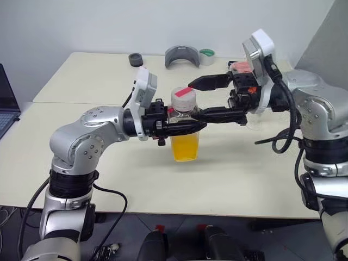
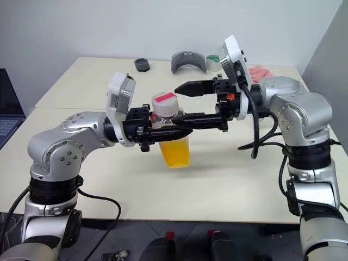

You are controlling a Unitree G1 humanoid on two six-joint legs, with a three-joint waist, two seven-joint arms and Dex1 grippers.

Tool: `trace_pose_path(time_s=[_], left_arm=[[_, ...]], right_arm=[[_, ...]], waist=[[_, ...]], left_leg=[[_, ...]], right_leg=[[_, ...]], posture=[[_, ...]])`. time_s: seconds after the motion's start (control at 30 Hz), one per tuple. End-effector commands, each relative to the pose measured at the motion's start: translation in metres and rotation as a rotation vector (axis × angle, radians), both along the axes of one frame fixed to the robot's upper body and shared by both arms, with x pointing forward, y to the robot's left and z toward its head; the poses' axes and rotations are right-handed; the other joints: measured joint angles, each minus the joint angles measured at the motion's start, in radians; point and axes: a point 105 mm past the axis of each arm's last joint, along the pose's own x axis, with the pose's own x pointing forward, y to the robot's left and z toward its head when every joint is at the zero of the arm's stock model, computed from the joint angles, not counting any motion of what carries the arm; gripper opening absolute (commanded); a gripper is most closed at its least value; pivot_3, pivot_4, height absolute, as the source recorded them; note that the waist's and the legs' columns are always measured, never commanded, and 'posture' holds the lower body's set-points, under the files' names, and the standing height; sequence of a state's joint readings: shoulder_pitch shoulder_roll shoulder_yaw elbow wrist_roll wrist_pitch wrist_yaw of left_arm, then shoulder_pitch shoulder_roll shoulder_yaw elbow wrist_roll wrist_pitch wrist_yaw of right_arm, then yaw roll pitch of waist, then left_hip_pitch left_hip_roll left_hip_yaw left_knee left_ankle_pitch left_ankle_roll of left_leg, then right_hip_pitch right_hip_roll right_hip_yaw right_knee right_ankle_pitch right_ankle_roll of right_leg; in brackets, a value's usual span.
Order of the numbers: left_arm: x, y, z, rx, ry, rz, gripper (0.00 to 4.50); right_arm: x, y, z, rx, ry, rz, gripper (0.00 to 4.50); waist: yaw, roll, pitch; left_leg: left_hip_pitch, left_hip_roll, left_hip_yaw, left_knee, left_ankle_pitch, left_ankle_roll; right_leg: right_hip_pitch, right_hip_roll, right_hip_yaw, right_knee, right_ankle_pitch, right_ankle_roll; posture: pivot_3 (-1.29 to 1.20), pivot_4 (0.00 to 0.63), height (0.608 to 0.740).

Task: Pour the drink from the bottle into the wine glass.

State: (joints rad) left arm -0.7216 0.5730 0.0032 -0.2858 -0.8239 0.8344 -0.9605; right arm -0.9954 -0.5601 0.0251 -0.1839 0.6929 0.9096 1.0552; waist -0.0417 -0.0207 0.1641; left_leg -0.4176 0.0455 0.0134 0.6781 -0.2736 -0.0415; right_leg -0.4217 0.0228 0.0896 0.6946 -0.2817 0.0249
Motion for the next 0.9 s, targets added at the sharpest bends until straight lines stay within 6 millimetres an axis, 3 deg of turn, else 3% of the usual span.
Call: trace_pose_path(time_s=[0.03,0.23,0.6,0.7,0.9], left_arm=[[0.002,-0.001,0.011,-0.013,-0.075,-0.010,1.97],[0.008,-0.005,0.010,-0.008,-0.084,-0.034,1.97],[0.009,-0.008,0.010,-0.007,-0.094,-0.050,1.97],[0.008,-0.008,0.009,-0.008,-0.093,-0.050,1.97],[0.006,-0.008,0.009,-0.010,-0.092,-0.048,1.97]], right_arm=[[-0.007,0.002,0.018,0.087,-0.017,-0.140,4.46],[-0.017,0.020,0.022,0.163,-0.008,-0.280,4.46],[-0.016,0.021,0.016,0.196,0.066,-0.354,4.46],[-0.016,0.021,0.014,0.185,0.073,-0.350,3.81],[-0.019,0.021,0.012,0.186,0.083,-0.334,1.82]], waist=[[-0.002,0.000,0.000],[0.000,0.000,0.000],[-0.001,0.000,0.000],[-0.001,0.000,0.000],[-0.005,0.000,0.000]], left_leg=[[0.000,0.000,0.000,0.000,0.000,0.000],[0.000,0.000,-0.001,0.000,0.000,0.000],[0.000,0.000,-0.001,0.000,0.000,0.000],[-0.001,0.000,-0.001,0.000,0.000,0.000],[-0.001,0.000,-0.001,0.000,0.000,0.000]], right_leg=[[0.000,0.000,0.000,0.001,0.000,0.000],[0.000,0.001,0.000,0.002,-0.001,-0.001],[0.000,0.000,0.000,0.001,-0.002,-0.001],[0.000,0.001,0.000,0.001,-0.002,-0.001],[0.000,0.001,0.000,0.001,-0.002,-0.001]], posture=[[0.00,0.150,0.740],[0.00,0.150,0.740],[0.00,0.150,0.740],[0.00,0.150,0.740],[0.00,0.150,0.740]])
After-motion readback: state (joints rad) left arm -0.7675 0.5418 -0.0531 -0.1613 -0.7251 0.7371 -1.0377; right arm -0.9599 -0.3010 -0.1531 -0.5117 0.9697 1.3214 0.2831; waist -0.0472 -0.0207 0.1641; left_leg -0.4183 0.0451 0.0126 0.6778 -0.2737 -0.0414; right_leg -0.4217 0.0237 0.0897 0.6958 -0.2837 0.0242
